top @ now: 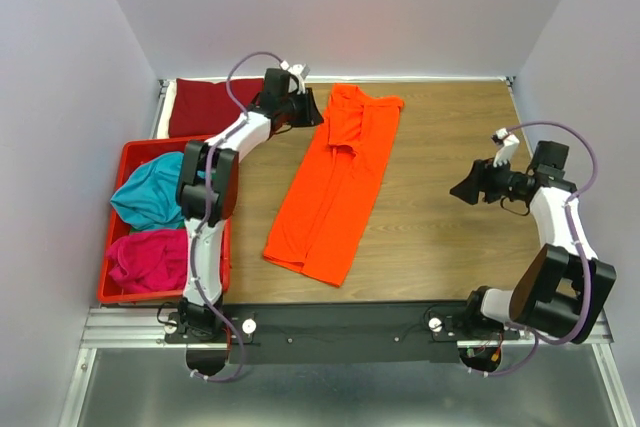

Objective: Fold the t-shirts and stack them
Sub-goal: Fold the tshirt

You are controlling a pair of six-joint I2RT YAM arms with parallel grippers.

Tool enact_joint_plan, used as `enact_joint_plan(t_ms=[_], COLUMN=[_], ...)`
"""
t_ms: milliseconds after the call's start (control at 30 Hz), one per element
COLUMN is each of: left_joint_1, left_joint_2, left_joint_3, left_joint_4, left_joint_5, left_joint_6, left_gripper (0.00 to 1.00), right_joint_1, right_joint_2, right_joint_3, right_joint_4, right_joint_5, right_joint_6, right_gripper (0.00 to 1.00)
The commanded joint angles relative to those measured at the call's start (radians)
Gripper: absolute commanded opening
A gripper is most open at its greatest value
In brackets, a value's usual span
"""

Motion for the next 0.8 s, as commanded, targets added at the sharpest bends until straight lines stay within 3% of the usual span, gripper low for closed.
enact_joint_plan(t_ms=[0, 167, 267, 300, 400, 600, 767], left_joint_1=[-0.005, -0.005, -0.004, -0.001, 0.004, 0.002, -0.002], left_joint_2=[-0.293, -0.666, -0.888, -0.944, -1.154, -1.525, -1.742], left_joint_3=[-0.088, -0.338, -0.545, -0.649, -0.836, -1.117, -1.213], left_joint_4=[0.136, 0.225, 0.308, 0.327, 0.348, 0.33, 0.333], left_joint_5=[-0.033, -0.222, -0.408, -0.462, -0.599, -0.555, -0.59], left_joint_6=[0.124, 0.293, 0.377, 0.394, 0.431, 0.503, 0.514], left_gripper=[0.44, 0.55, 0.69, 0.81, 0.98, 0.97, 0.98], right_joint_1=[0.087, 0.316, 0.432, 0.455, 0.497, 0.5, 0.5], right_joint_2=[0.068, 0.198, 0.316, 0.38, 0.471, 0.689, 0.827], right_joint_3=[0.005, 0.109, 0.192, 0.207, 0.274, 0.498, 0.597], right_joint_4=[-0.011, -0.014, -0.002, 0.012, 0.104, 0.231, 0.276], right_joint_5=[-0.065, -0.034, 0.009, 0.056, 0.144, 0.315, 0.382], right_joint_6=[-0.041, 0.023, 0.097, 0.128, 0.285, 0.583, 0.729], right_gripper=[0.75, 0.72, 0.69, 0.68, 0.68, 0.67, 0.65])
